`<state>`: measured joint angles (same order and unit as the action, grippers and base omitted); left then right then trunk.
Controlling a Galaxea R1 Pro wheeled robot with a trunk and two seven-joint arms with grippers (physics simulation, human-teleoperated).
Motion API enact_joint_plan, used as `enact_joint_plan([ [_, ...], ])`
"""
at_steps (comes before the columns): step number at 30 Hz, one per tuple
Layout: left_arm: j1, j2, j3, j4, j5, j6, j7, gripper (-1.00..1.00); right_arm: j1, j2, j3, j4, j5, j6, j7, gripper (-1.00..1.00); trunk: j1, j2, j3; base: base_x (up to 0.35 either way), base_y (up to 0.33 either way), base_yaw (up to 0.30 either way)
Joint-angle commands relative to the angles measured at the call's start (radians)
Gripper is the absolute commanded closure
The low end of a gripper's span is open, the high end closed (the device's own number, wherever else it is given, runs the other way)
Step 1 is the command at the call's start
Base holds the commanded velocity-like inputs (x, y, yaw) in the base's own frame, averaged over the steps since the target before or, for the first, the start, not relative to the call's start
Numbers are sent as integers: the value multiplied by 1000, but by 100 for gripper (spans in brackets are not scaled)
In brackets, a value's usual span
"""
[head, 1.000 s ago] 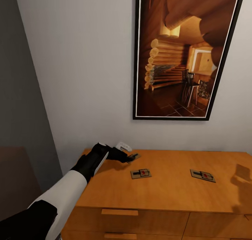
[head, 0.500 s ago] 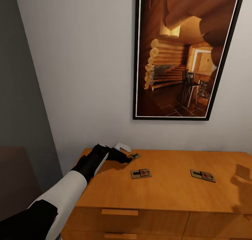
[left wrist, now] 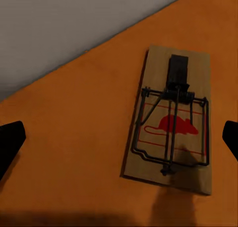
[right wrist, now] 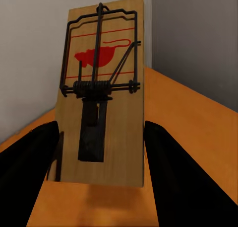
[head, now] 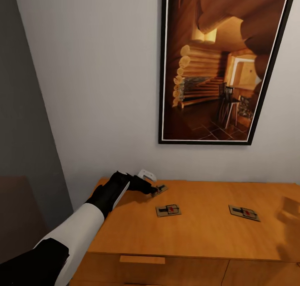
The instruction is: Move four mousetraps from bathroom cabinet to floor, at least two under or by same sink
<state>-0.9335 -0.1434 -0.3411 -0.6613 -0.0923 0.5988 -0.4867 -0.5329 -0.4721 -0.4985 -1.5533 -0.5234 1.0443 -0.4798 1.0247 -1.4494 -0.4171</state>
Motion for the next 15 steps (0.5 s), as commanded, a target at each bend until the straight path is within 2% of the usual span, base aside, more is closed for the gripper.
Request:
enact_joint_plan([
  [1,-1,0,1,-2,-10,3,-7,-100,-1,0,0,-1,-10,3,-9,100,0,-1,-1,129,0,0],
  [15,-1,-3,-4,-16,-10,1,-11,-100,-1,0,0,-1,-10,3,-10,100,0,-1,-1,20,0,0],
])
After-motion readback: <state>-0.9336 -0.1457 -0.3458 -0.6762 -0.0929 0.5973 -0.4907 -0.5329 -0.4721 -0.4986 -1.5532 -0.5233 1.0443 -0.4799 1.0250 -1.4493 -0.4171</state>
